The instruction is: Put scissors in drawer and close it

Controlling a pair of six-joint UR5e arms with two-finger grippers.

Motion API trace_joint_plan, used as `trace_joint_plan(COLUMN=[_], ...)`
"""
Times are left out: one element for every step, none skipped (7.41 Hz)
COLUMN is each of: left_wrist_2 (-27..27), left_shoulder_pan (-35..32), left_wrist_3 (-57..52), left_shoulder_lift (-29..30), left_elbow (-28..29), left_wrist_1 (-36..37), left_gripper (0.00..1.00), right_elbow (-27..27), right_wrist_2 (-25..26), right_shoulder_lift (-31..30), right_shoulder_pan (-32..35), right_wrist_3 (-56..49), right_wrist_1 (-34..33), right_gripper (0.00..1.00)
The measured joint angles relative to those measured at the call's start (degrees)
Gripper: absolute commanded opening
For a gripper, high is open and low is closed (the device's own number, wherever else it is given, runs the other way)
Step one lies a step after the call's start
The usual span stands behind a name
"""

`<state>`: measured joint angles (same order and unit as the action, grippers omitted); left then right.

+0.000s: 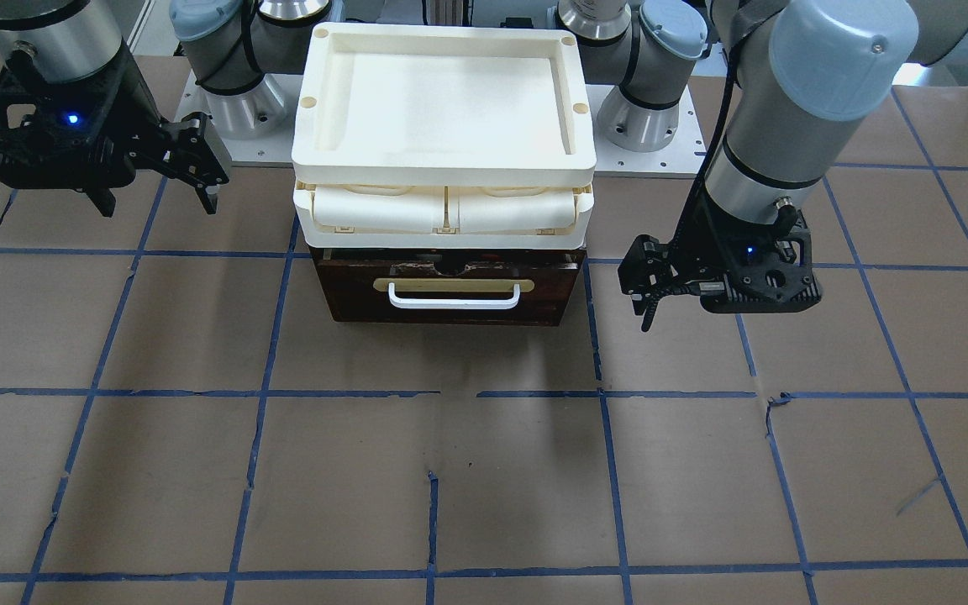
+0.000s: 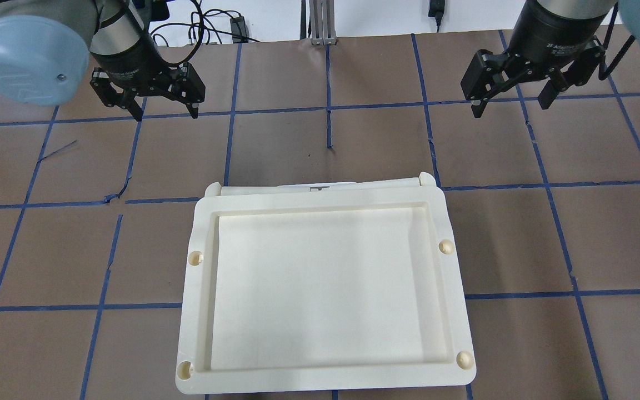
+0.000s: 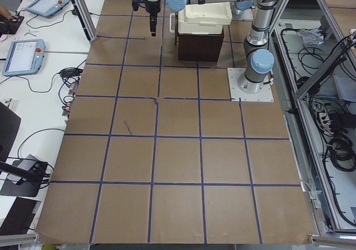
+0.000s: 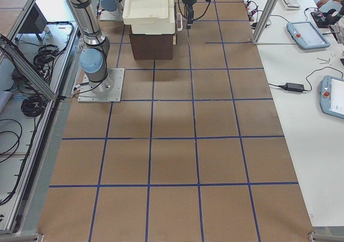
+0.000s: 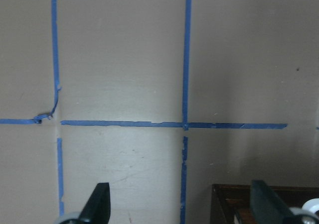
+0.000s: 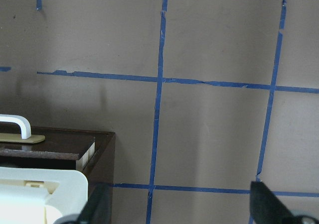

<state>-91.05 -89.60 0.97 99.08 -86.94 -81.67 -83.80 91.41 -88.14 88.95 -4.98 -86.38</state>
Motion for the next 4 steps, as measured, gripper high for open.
trace_joint_plan(left_wrist_2=[0.3,0.5,0.6,0.7], left_shoulder_pan=[0.3,0.6,0.8,1.0], left_wrist_3=[0.0,-0.1,-0.2,-0.5], left_shoulder_lift=[-0.4,-0.8,-1.0,-1.0], left_elbow=[-0.5,-1.0,-1.2,-1.3], left_wrist_1=[0.1,0.0,0.0,0.0], left_gripper=[1.00,1.00,1.00,1.00], right_elbow=[1.1,2.3,3.3,3.8], right_wrist_2=[-0.1,-0.3,-0.3,-0.3], right_shoulder_lift=[0.7,1.5,2.3,2.8], right_shoulder_pan=[0.0,0.1,0.1,0.2], right_wrist_3=[1.2,2.7,4.0,4.6], right_wrist_1=[-0.2,-0.2,-0.3,-0.6], right_gripper=[1.00,1.00,1.00,1.00])
